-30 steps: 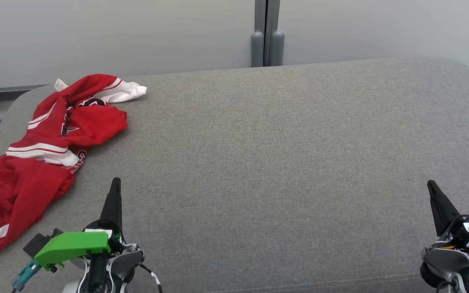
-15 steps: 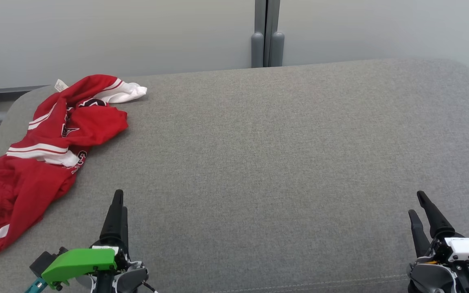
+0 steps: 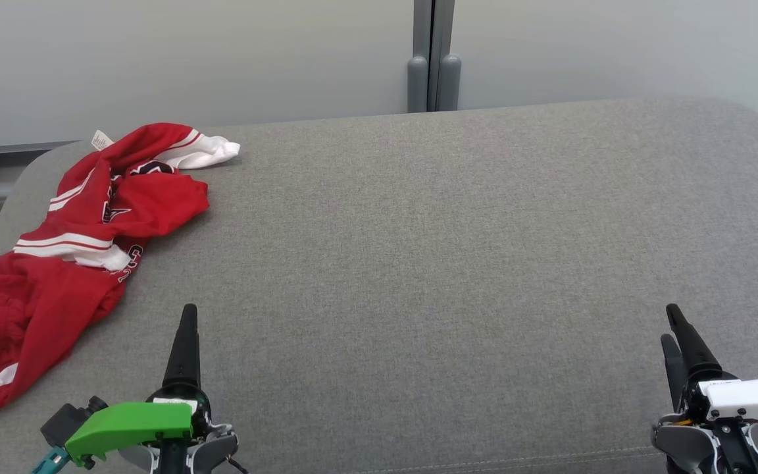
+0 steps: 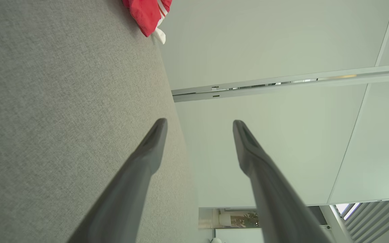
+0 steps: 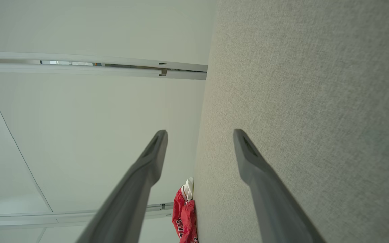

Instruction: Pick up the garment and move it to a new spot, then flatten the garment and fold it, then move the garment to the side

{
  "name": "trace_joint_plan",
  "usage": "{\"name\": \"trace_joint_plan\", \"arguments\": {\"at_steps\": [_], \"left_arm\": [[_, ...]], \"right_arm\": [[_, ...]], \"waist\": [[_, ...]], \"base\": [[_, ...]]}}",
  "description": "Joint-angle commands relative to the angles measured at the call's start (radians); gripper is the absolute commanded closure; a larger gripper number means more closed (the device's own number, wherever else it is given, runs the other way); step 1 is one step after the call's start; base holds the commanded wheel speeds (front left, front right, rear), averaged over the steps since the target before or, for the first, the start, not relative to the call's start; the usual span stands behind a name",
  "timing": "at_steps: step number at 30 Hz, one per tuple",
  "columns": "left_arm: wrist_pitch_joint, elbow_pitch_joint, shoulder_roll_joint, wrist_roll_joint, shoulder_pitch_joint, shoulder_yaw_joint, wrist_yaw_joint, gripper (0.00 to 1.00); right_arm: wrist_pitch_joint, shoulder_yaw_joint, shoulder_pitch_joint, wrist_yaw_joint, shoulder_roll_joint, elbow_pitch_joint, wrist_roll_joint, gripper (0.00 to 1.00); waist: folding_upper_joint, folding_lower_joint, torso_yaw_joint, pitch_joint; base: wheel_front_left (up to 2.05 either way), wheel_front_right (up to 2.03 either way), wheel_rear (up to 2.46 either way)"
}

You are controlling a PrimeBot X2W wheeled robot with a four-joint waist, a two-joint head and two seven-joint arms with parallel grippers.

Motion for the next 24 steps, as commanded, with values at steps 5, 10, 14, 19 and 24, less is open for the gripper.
{"name": "trace_joint_plan", "arguments": {"at_steps": [5,10,14,19,24], "left_arm": [[-0.017,-0.045,0.002,0.137,0.001,0.004,0.024,0.00],[-0.028,-0.076,0.002,0.282,0.005,-0.004,0.050,0.00],[-0.037,-0.092,0.003,0.381,0.009,-0.013,0.066,0.00],[-0.047,-0.103,0.007,0.523,0.014,-0.016,0.081,0.00],[-0.057,-0.106,0.015,0.641,0.025,-0.017,0.090,0.00]], "right_arm": [[-0.038,0.016,0.005,0.000,-0.012,-0.050,-0.118,0.00],[-0.064,0.033,0.011,0.000,-0.013,-0.085,-0.241,0.00],[-0.085,0.050,0.016,0.000,-0.014,-0.115,-0.338,0.00],[-0.110,0.077,0.023,0.000,-0.014,-0.147,-0.467,0.00],[-0.133,0.109,0.030,0.000,-0.015,-0.161,-0.589,0.00]], "waist": [[-0.0001,0.0000,0.001,-0.004],[-0.0001,0.0000,0.002,-0.007],[-0.0001,0.0000,0.005,-0.009],[-0.0001,0.0000,0.007,-0.013],[-0.0001,0.0000,0.007,-0.017]], "base": [[0.00,0.00,0.00],[0.00,0.00,0.00],[0.00,0.00,0.00],[0.00,0.00,0.00],[0.00,0.00,0.00]]}}
